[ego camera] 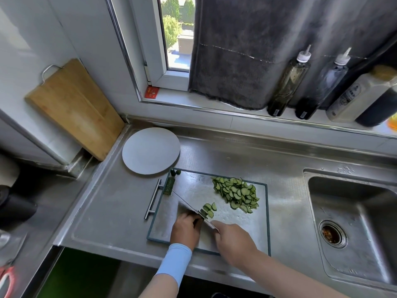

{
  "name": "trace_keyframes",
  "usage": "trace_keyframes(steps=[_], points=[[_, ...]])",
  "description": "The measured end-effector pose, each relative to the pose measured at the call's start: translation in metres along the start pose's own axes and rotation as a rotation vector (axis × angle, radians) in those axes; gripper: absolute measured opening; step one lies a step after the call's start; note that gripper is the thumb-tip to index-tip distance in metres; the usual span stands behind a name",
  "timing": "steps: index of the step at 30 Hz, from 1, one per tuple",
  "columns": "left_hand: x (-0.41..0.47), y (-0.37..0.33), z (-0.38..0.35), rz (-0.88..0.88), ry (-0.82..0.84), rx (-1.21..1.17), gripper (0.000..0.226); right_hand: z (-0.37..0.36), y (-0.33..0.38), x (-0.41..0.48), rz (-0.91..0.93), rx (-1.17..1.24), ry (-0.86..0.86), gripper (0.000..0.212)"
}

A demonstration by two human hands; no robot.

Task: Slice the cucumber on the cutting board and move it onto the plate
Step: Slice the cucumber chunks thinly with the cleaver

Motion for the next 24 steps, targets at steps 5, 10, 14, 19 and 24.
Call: trace_keyframes(steps=[5, 10, 14, 19, 24], points=[[0.000, -0.003, 0.004, -0.060, 0.003, 0.019, 0.013, 0.002, -0.009, -0.010, 0.000, -0.015, 0.009, 0.016], [0.000, -0.001, 0.003, -0.083, -0.025, -0.005, 0.017, 0.006, -0.010, -0.010, -0.003, -0.005, 0.024, 0.019], [0.000, 0.002, -0.001, -0.070, -0.042, -0.032, 0.019, 0.005, -0.006, -0.003, -0.030, 0.016, 0.078, 0.027], [-0.005, 0.004, -0.002, -0.097, -0.069, -0.017, 0.021, 0.002, 0.003, 0.012, -0.041, 0.009, 0.086, 0.034], [-0.008, 0.005, -0.004, -0.123, -0.097, -0.025, 0.022, 0.001, 0.007, 0.017, -0.005, -0.045, 0.089, 0.038]])
Point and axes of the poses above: each hand's wrist, its own x-axis towards the middle knuckle, its own z-axis out of the back of the hand, y = z × x, the point moved 2 cm from there along x, towards the middle knuckle
